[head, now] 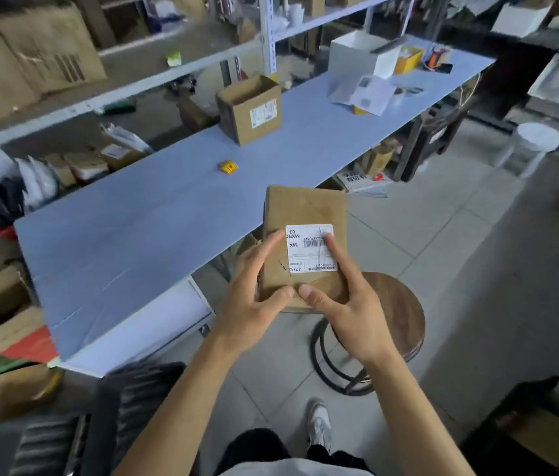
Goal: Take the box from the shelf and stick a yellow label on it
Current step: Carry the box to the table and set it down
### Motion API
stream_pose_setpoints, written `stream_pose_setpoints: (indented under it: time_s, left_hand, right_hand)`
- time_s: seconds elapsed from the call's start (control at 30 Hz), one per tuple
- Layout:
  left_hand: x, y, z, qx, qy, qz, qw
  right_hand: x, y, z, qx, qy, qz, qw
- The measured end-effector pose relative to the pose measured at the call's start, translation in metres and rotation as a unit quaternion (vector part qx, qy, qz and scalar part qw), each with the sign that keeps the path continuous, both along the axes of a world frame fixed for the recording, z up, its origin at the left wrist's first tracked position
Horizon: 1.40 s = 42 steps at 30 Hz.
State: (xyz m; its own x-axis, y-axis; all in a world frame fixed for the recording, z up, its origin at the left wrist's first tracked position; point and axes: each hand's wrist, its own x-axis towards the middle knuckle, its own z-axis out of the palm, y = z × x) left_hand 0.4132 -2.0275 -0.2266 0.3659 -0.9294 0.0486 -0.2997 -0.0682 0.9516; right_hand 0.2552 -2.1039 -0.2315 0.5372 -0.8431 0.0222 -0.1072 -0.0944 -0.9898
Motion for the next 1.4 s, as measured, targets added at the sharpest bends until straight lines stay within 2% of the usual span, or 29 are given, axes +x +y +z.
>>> stream_pose_setpoints:
  time_s: [0.3,0.47,0.77,0.93,1.17,1.4]
  left_hand:
    - [0.064,-0.088,-0.007,0.006,0.000,0.178,0.984]
    - [0.127,-0.125,-0.025,0.011,0.021,0.226,0.974]
    - [0.262,-0.218,-0.033,0.002,0.087,0.235,0.968]
    - [0.310,-0.250,-0.034,0.000,0.087,0.238,0.967]
    - [0.333,-0.258,-0.061,-0.008,0.124,0.341,0.932]
    - [0.323,-0.289,-0.095,0.009,0.162,0.462,0.872]
  right_hand:
    - [0.100,-0.128,-0.006,0.004,0.009,0.134,0.991]
    - [0.175,-0.177,-0.016,-0.022,0.033,0.174,0.984]
    - [0.315,-0.272,-0.007,-0.042,0.084,0.187,0.978]
    - [0.364,-0.304,-0.005,-0.041,0.101,0.196,0.975]
    - [0.416,-0.328,-0.027,-0.016,0.123,0.281,0.952]
    - [0.449,-0.359,-0.081,0.051,0.131,0.393,0.909]
